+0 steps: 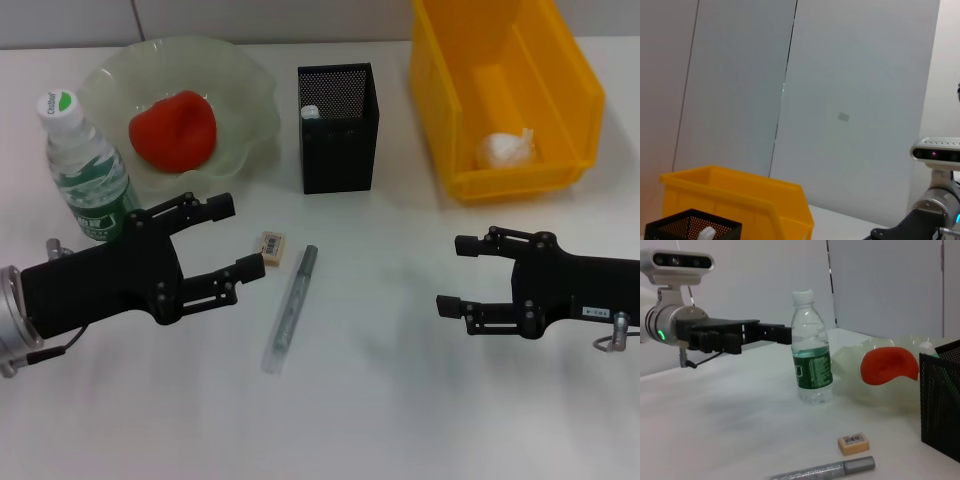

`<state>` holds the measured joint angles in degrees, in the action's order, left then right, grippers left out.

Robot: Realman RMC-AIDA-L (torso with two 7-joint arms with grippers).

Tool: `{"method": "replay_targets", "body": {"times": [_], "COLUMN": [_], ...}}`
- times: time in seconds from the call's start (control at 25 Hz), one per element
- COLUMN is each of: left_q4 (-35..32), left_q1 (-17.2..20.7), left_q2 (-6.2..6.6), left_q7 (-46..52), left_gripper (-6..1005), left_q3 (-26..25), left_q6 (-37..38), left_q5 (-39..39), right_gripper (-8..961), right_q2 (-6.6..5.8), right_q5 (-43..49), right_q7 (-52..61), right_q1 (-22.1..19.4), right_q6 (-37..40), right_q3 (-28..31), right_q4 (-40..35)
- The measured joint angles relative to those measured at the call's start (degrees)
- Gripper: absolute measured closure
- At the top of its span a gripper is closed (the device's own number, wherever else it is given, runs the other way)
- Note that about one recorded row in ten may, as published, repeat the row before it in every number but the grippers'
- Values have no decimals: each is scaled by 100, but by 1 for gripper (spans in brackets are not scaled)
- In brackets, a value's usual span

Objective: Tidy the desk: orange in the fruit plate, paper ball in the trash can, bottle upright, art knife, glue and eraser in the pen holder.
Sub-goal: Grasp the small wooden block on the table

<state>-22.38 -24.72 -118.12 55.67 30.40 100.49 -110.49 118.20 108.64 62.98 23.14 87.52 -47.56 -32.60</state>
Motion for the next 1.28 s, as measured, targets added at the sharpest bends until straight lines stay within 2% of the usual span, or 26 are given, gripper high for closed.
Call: {"method": "replay_targets", "body": {"times": [0.24,0.44,0.56,0.88,1.04,1.28], "left_q4": [-43,-237,-555,-2044,-2760,-3840], "left_q1": [-62,-519,-762,-992,-1036,-1184], "left_q2": [0,-24,-31,-47,-42,-24], "left_q7": [79,1073,1700,3599,4585,6543], "left_gripper": [187,187,187,187,187,186], "left_q3": [-23,-13,179,940,1278,1811], "left_q6": [46,158,169,61,-226,-876], "left_q5": [66,341,315,300,189,-553], "right_gripper": [127,127,127,127,127,128], "right_q2": [1,1,1,0,-8,-30], "right_q5": [38,39,39,54,76,79], "right_q7": [-9,-14,-14,-82,-85,-85], "right_q1": [7,-1,-3,-1,12,39], "right_q6": [-13,0,20,1,-12,-1], "right_q3": [32,50,52,47,23,31], "right_q4": [0,-10,-36,-95,-109,-122]}}
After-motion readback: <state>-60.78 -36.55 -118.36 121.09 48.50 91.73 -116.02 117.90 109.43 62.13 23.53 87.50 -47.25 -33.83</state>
